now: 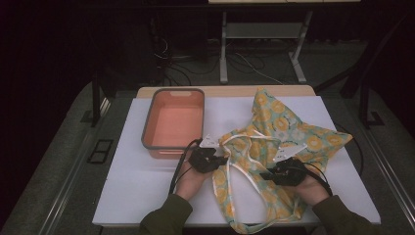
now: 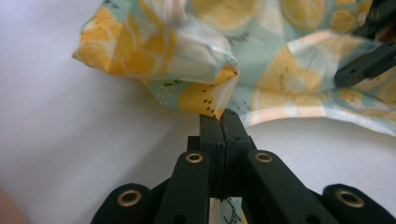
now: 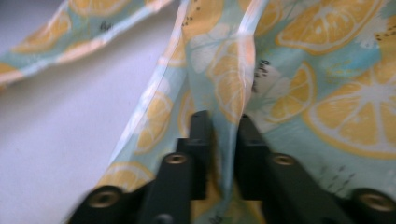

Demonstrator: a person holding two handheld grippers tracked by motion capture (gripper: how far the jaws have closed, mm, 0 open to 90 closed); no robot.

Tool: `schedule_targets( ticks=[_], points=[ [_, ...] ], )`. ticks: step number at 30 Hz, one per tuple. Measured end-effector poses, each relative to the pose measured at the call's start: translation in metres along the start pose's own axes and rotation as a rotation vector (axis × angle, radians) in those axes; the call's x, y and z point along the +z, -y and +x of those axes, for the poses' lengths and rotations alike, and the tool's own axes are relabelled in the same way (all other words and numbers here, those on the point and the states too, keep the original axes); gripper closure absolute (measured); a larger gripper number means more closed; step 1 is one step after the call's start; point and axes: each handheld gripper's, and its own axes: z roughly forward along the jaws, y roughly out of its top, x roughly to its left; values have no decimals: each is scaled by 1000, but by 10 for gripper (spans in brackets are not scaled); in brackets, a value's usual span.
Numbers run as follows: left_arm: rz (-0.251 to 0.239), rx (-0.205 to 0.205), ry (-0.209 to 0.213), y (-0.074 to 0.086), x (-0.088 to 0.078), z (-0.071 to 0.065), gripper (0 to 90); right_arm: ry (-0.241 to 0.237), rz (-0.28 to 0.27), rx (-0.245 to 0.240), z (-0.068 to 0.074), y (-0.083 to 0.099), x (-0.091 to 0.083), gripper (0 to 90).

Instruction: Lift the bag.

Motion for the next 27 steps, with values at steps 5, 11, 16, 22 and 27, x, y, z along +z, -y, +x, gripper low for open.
schedule_targets(
  ticks=[5, 11, 16, 22, 27],
  points=[
    [-9, -10, 3, 0, 0, 1, 896, 35, -130, 12, 9, -4, -33, 570],
    [-11, -17, 4, 0, 0, 1, 896, 6, -109, -10, 31, 13, -39, 388],
    [-17, -25, 9, -1, 0, 2, 896, 17, 7, -40, 42, 31, -20, 245],
    [-27, -33, 11, -1, -2, 3, 896, 22, 57, -87, 40, 36, -14, 596],
    [-33, -34, 12, -2, -3, 2, 897, 18, 48, -57, 26, 37, -16, 885]
  ],
)
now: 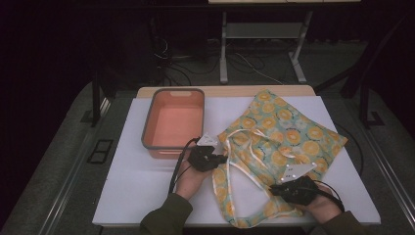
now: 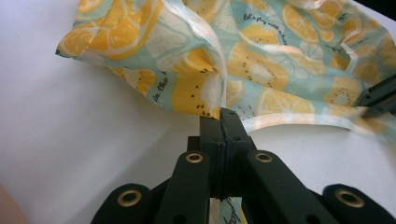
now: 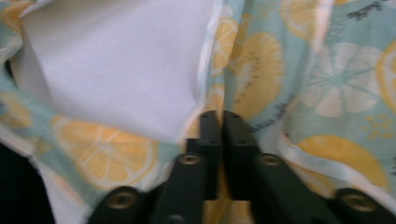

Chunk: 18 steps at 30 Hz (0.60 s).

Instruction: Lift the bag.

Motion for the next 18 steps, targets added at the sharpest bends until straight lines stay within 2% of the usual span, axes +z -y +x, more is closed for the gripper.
schedule_targets(
  ticks=[4, 10, 18],
  points=[
    [-36, -6, 0, -3, -5, -1, 897, 30, -24, 6, -8, -3, -5, 899],
    [-114, -18, -4, -10, -19, -1, 898, 71, -124, 25, -23, -10, -20, 900],
    [-212, 0, 3, -28, -36, -8, 898, 151, -244, 20, -36, -25, -39, 900]
  ],
)
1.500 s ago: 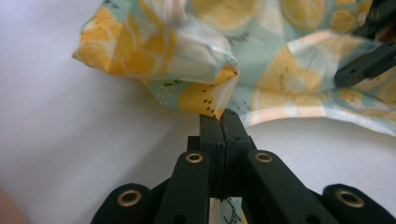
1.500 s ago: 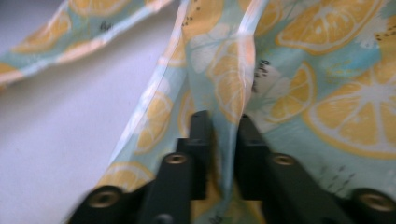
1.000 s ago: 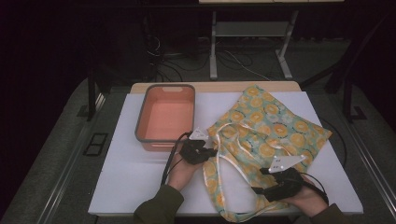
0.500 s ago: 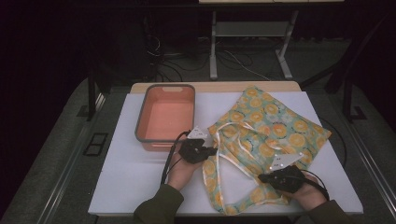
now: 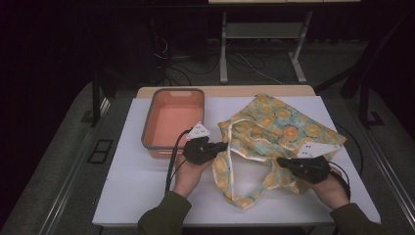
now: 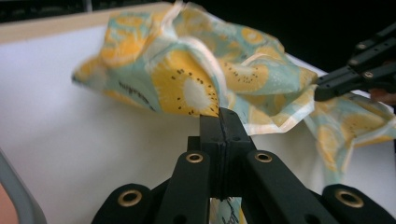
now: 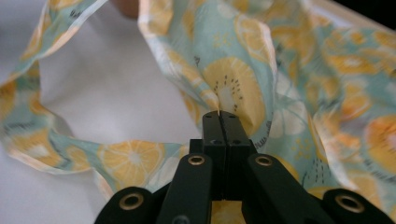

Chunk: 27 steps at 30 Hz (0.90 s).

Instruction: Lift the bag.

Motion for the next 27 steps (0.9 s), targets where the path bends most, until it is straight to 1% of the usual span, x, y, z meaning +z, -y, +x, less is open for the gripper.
schedule_targets(
  ticks=[3, 5, 7, 8, 9, 10, 11, 13, 15, 17, 18, 20, 22, 25, 27],
  points=[
    [-31, 8, 3, -7, -8, -4, 899, 14, -51, 12, -5, -7, -8, 900],
    [-61, 8, 12, -12, -15, -6, 899, 23, -80, 15, -5, -11, -14, 900],
    [-105, 6, 22, -18, -24, -9, 900, 23, -115, 11, -5, -16, -21, 900],
    [-137, 8, 26, -22, -29, -10, 900, 26, -129, 4, -4, -19, -24, 900],
    [-154, 13, 23, -27, -35, -11, 900, 35, -141, -8, -3, -22, -28, 900],
    [-174, 21, 23, -32, -40, -12, 900, 36, -161, -9, -2, -25, -32, 900],
    [-184, 26, 21, -35, -44, -13, 900, 35, -185, -12, -1, -28, -37, 900],
    [-191, 37, 11, -40, -46, -14, 900, 42, -215, -21, 0, -34, -44, 900],
    [-193, 29, 9, -41, -42, -12, 900, 57, -232, -29, -2, -40, -46, 900],
    [-194, 23, -7, -42, -34, -9, 899, 76, -230, -26, -8, -43, -45, 900],
    [-195, 14, -14, -43, -30, -6, 899, 87, -231, -19, -13, -43, -43, 900],
    [-201, 0, -28, -46, -23, -1, 899, 113, -226, 0, -23, -44, -40, 900],
    [-194, -13, -41, -51, -14, 4, 899, 137, -220, 18, -34, -44, -37, 900],
    [-170, -29, -74, -57, 2, 10, 899, 164, -204, 47, -50, -43, -29, 900],
    [-157, -51, -89, -62, 12, 13, 899, 173, -192, 79, -60, -42, -23, 900]
  ],
)
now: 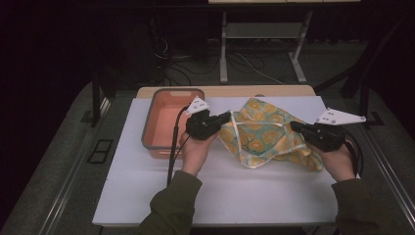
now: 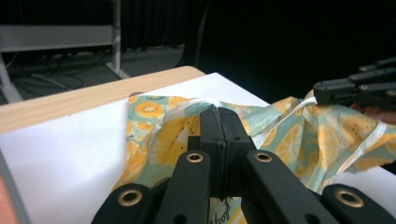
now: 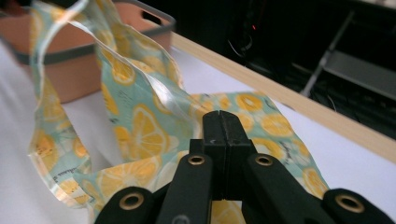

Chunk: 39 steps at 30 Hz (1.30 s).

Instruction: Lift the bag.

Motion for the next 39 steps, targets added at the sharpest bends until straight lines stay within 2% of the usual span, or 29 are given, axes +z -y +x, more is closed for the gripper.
schedule_targets(
  ticks=[7, 13, 16, 17, 22, 25, 27, 31, 35, 39],
  points=[
    [91, 6, -105, -4, 41, 0, 898, 26, 77, 91, -30, 11, 29, 900],
    [165, 20, -145, 2, 73, -1, 898, 36, 141, 153, -49, 26, 46, 900],
    [197, 4, -151, 6, 83, 4, 897, 37, 175, 170, -55, 34, 55, 900],
    [202, -14, -147, 8, 85, 5, 896, 39, 185, 176, -56, 36, 57, 900],
    [223, -5, -132, 8, 86, 6, 882, 31, 221, 191, -56, 44, 66, 900],
    [225, 9, -122, 6, 83, 4, 800, 23, 204, 213, -56, 43, 64, 887],
    [228, 35, -126, 5, 80, 4, 710, 21, 175, 233, -56, 40, 59, 779],
    [225, 76, -132, 0, 71, 2, 588, 7, 112, 248, -56, 34, 45, 608],
    [216, 92, -96, -5, 60, 2, 466, -22, 70, 260, -55, 26, 33, 488],
    [200, 109, -53, -9, 43, 2, 396, -49, 54, 253, -47, 16, 23, 362]
  ],
)
